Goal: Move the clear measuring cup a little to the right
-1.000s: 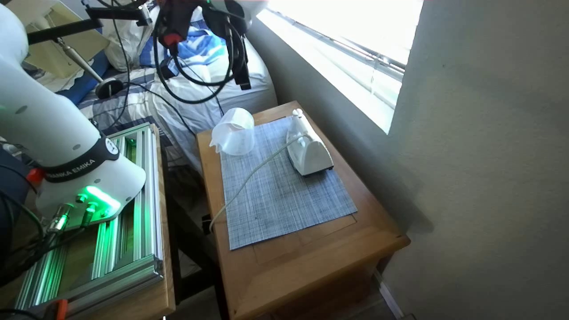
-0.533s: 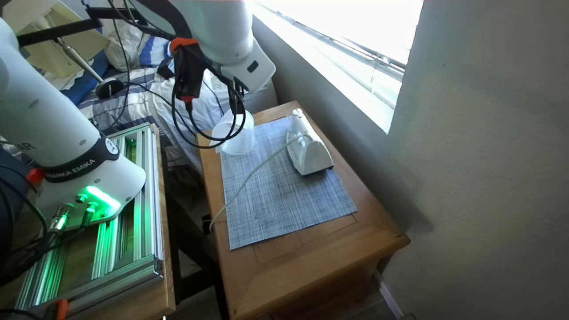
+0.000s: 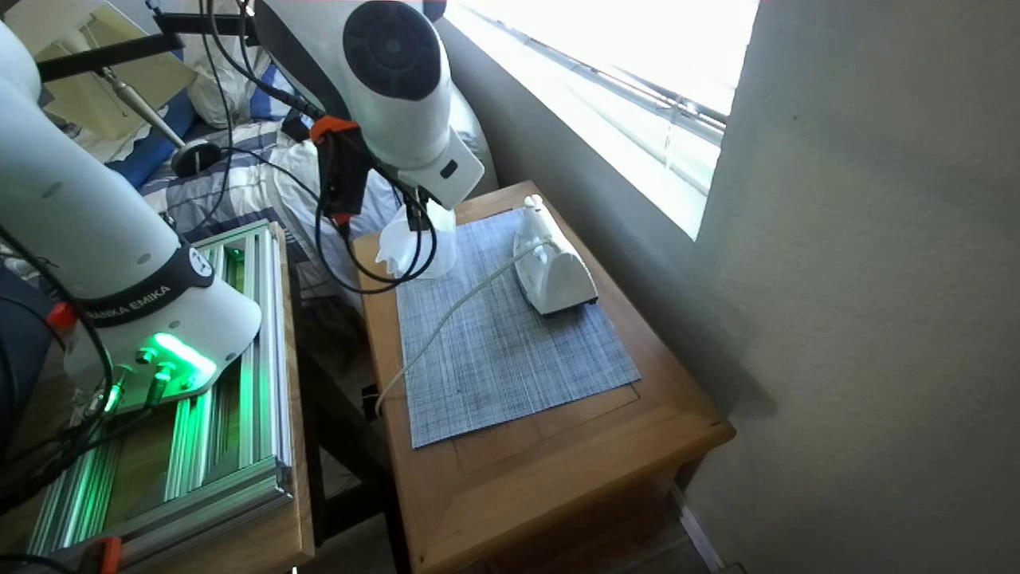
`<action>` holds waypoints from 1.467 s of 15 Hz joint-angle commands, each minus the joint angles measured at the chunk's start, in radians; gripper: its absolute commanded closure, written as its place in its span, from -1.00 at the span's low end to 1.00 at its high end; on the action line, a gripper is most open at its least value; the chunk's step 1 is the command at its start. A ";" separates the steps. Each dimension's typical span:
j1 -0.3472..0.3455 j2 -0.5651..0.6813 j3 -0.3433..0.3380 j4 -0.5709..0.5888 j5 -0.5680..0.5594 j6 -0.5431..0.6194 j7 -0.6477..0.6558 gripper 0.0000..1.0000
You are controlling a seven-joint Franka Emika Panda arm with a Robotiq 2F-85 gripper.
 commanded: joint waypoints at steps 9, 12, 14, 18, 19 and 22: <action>-0.160 0.119 0.271 0.007 0.095 0.007 -0.055 -1.00; -0.173 0.163 0.290 0.004 0.107 0.013 -0.068 -1.00; -0.181 0.196 0.299 0.012 0.135 0.017 -0.090 -1.00; -0.188 0.264 0.316 0.042 0.230 0.019 -0.166 -1.00; -0.187 0.278 0.317 0.049 0.252 0.020 -0.183 -1.00; -0.184 0.312 0.313 0.067 0.298 0.025 -0.221 -0.32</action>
